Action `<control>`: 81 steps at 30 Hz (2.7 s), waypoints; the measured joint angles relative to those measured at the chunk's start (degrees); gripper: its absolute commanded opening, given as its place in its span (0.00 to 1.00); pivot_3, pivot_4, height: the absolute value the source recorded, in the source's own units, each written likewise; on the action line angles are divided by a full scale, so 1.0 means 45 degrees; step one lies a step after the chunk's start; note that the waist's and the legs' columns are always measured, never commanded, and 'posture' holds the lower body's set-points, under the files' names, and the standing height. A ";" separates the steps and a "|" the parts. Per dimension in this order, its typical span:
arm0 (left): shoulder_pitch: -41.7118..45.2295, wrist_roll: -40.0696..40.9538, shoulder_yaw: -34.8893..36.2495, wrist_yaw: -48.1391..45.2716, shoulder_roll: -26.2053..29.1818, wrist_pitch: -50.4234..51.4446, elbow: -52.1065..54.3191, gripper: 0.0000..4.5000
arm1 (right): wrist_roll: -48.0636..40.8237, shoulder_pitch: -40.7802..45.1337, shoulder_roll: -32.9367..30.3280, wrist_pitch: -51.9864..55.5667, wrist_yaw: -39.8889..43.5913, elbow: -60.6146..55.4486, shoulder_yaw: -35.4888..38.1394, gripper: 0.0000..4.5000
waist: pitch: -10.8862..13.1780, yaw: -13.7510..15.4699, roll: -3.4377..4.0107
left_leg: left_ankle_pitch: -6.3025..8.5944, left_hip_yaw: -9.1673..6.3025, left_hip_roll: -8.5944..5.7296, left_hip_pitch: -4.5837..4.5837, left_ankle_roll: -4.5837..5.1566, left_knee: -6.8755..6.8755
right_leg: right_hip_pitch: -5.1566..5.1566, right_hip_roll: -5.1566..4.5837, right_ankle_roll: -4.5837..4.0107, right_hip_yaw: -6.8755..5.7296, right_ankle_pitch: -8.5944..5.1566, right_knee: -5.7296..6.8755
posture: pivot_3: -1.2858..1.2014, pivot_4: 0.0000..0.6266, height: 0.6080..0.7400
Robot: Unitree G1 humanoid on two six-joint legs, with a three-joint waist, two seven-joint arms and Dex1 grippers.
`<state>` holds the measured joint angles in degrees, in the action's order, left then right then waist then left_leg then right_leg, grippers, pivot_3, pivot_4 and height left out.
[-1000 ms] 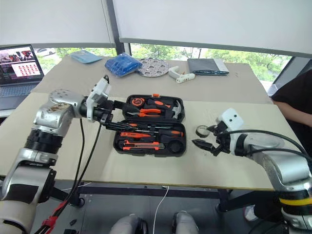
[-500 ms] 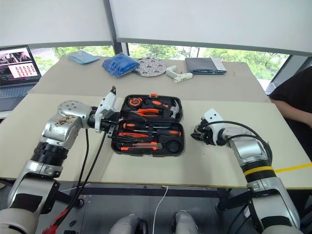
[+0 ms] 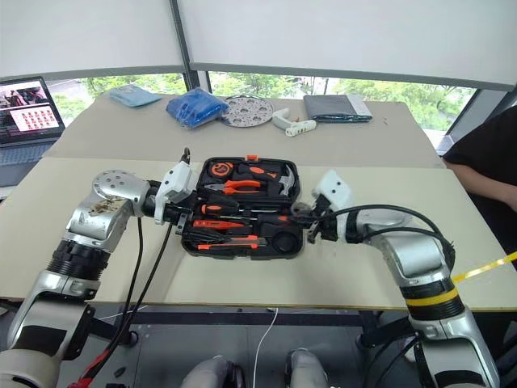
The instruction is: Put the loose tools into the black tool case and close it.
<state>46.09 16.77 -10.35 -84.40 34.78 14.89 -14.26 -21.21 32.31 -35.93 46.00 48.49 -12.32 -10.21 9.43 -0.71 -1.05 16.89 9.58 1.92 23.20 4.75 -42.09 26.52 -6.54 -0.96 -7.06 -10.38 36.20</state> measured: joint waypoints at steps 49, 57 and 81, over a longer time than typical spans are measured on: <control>-0.2787 -0.1658 0.1498 0.1969 0.1531 0.0823 -0.1697 0.01 | 0.0914 -0.1323 -0.0467 -0.3187 0.1965 0.3539 0.1171 0.00 | 0.0002 -0.0075 0.0000 | 0.0004 0.0041 -0.0002 0.0022 -0.0022 0.0084 | 0.0060 0.0015 -0.0007 -0.0005 -0.0025 -0.0005 | 0.52 0.24 0.84; -0.4296 -0.1345 0.1656 0.1657 0.1971 0.1469 0.0294 0.01 | 0.0743 -0.4373 -0.0994 -0.2847 0.1815 0.0336 0.1942 0.00 | 0.0002 0.0003 0.0000 | 0.0012 0.0025 -0.0001 -0.0007 -0.0036 0.0080 | 0.0039 -0.0004 0.0056 0.0006 -0.0066 0.0000 | 0.52 0.24 0.84; 0.2791 -0.1176 0.2516 0.5860 -0.0639 0.5836 -0.7783 1.00 | -0.0805 0.2150 0.1039 0.2819 -0.2163 0.4212 0.3399 0.99 | 0.0004 -0.0031 -0.0015 | -0.0037 0.0026 -0.0011 0.0020 -0.0027 0.0061 | 0.0039 0.0024 -0.0050 -0.0005 0.0047 0.0024 | 0.52 0.24 0.84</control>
<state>58.65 11.48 0.97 -58.03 31.91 41.16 -49.28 -24.83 41.98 -31.26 58.69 38.75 6.64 5.08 9.45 -0.84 -1.12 16.72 9.70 1.87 23.29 4.63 -41.81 26.69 -6.43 -1.18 -7.09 -10.17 36.30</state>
